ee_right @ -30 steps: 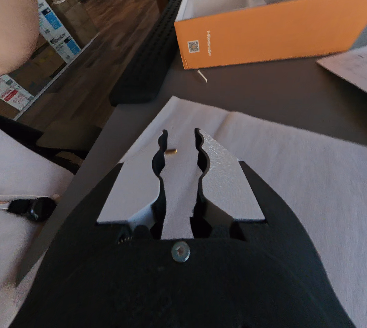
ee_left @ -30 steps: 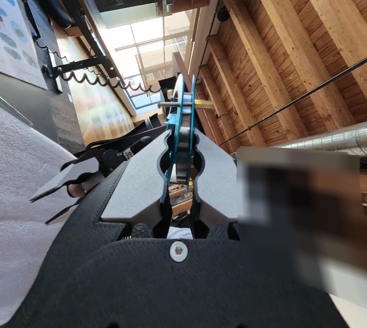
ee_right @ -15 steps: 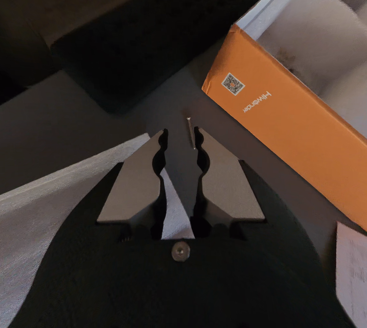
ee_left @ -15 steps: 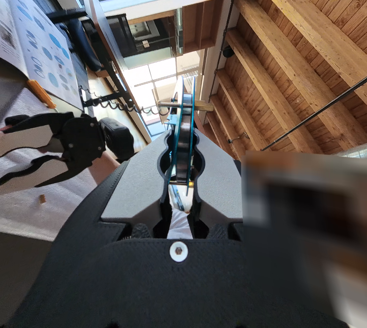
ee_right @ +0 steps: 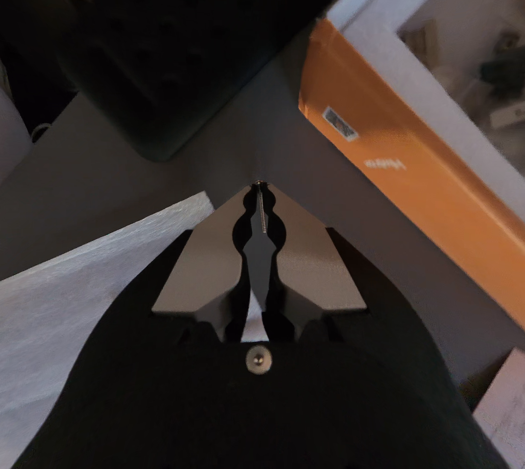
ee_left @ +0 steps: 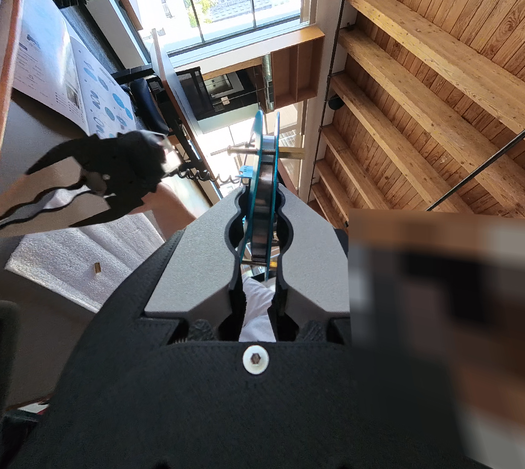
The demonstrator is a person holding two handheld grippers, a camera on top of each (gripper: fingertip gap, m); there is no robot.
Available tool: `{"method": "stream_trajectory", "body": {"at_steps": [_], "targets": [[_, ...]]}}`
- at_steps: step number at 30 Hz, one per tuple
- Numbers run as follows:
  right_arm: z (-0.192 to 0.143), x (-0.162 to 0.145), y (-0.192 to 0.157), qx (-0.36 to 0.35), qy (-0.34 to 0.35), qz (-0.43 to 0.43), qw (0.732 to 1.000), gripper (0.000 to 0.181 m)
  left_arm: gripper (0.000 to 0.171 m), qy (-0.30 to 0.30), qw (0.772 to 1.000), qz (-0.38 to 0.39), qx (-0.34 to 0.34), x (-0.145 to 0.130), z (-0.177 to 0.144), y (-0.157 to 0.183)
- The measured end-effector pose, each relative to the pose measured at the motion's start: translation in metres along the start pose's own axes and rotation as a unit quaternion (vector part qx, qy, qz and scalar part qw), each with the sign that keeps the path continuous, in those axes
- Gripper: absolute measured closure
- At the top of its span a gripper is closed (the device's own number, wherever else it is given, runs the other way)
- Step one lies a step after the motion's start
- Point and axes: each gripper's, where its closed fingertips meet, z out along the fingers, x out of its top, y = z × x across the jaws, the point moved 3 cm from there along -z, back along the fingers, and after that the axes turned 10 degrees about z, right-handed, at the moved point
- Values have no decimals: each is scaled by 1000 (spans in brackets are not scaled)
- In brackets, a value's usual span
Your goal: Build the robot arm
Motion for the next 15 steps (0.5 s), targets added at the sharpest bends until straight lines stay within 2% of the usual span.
{"method": "stream_trajectory", "body": {"at_steps": [1, 2, 4, 6, 8, 9, 10, 11, 13, 15], "targets": [[-13, -3, -4, -8, 27, 19, 999, 179, 156, -6, 1000, 1, -4, -3, 5, 0], [-31, -10, -10, -18, 60, 38, 997, 179, 156, -14, 1000, 1, -9, -6, 10, -1], [-68, -44, -27, -73, 88, 62, 992, 179, 156, -35, 999, -7, -20, -17, 23, -5], [-91, -87, -62, -101, 108, 23, 989, 179, 156, -63, 997, -20, -35, -30, 38, -12], [-94, -124, -96, -151, 101, -130, 975, 180, 156, -92, 994, -38, -46, -43, 55, -21], [-89, -142, -107, -178, 62, -209, 960, 180, 157, -106, 992, -46, -50, -50, 64, -25], [-82, -157, -115, -182, 16, -248, 951, 180, 157, -118, 990, -51, -53, -57, 73, -29], [-76, -168, -122, -162, -20, -251, 954, 179, 156, -129, 989, -53, -56, -62, 81, -31], [-72, -173, -131, -133, -36, -257, 956, 179, 156, -144, 986, -52, -65, -71, 94, -33], [-76, -168, -127, -161, -35, -278, 946, 178, 156, -149, 985, -50, -72, -78, 104, -33]]}}
